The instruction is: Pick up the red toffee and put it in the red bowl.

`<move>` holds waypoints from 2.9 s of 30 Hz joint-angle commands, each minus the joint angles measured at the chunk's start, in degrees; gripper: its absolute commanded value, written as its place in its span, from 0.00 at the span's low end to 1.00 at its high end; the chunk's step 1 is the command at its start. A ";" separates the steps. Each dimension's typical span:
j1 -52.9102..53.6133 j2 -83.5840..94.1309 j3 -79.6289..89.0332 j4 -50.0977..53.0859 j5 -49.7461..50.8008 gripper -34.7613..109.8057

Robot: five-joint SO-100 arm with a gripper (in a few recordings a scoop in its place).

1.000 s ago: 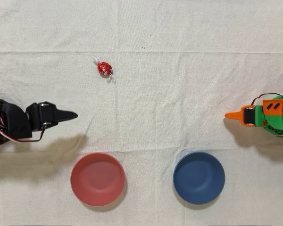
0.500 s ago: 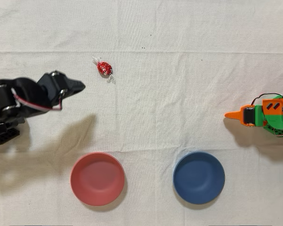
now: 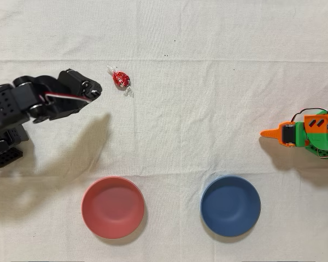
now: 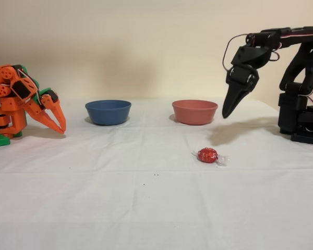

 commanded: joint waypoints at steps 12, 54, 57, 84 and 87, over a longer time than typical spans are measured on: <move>-1.93 -9.76 -6.50 -4.48 -0.79 0.41; -0.79 -34.54 -20.13 -10.72 -4.83 0.46; -0.53 -34.89 -20.21 -11.25 -5.10 0.45; 0.09 -34.10 -17.58 -12.92 -5.54 0.25; 0.09 -34.10 -17.23 -13.27 -5.54 0.25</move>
